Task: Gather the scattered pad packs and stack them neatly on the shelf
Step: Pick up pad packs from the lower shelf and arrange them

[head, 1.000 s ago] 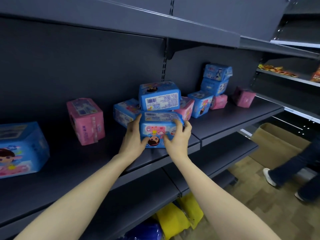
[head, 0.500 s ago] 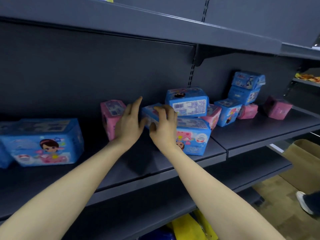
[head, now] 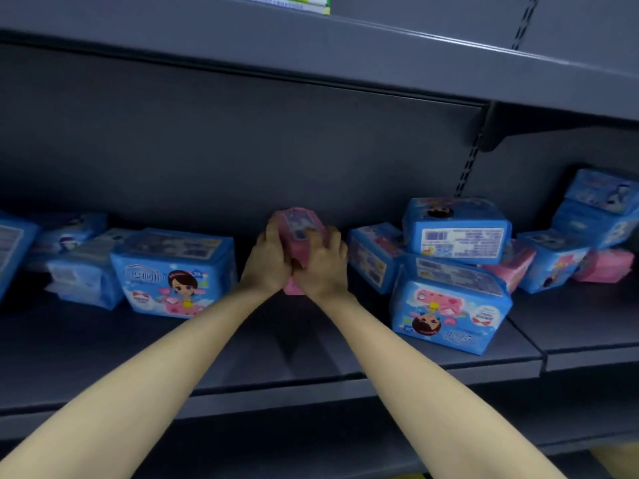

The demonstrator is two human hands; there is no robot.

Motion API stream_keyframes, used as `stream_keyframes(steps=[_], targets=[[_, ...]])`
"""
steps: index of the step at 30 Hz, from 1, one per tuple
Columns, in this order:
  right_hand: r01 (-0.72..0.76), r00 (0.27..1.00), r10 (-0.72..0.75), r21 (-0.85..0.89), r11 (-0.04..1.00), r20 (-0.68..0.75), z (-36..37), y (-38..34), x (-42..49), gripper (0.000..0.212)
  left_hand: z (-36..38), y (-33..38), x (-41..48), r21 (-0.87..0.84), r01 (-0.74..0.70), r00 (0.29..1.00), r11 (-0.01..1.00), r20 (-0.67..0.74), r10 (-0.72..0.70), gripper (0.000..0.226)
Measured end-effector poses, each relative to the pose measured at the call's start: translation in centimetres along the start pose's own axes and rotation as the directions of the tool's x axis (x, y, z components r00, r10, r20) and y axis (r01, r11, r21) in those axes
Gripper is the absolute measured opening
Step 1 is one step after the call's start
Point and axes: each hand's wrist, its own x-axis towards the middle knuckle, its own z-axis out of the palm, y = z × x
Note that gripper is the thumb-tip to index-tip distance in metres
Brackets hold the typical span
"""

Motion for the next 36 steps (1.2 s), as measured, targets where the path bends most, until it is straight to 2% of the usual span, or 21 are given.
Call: stream_keyframes(steps=[4,14,18,21,24,31,36], targets=[[-0.061,0.997,0.058,0.092,0.994,0.042,0.8,-0.1,0.7,0.064,-0.3,-0.3,-0.4,-0.136,0.069,0.997,0.988,0.034,-0.065,0.068],[-0.152,0.985,0.167,0.273,0.95,-0.033,1.5,0.1,1.4,0.062,-0.4,-0.7,-0.5,-0.228,0.051,0.997,0.972,0.067,-0.037,0.055],[-0.207,0.964,0.261,0.456,0.865,-0.057,0.4,0.9,1.4,0.064,-0.1,-0.1,-0.3,-0.38,0.206,0.978,0.902,0.121,-0.173,0.049],[-0.261,0.929,0.364,0.585,0.768,-0.064,-0.6,1.7,1.5,0.058,0.1,0.0,-0.2,-0.434,0.353,0.935,0.829,0.184,-0.302,0.066],[-0.289,0.901,0.43,0.651,0.702,-0.064,-1.1,2.1,0.9,0.057,0.1,-0.3,0.0,-0.431,0.399,0.917,0.809,0.175,-0.359,0.077],[-0.223,0.958,0.285,0.57,0.79,-0.019,-2.2,3.7,-1.4,0.06,-0.3,0.2,-0.9,-0.293,0.373,0.928,0.88,0.12,-0.354,0.097],[-0.214,0.966,0.255,0.637,0.741,0.028,-2.8,4.6,-2.4,0.06,-1.1,0.5,-1.1,-0.32,0.347,0.937,0.881,0.083,-0.339,0.093]])
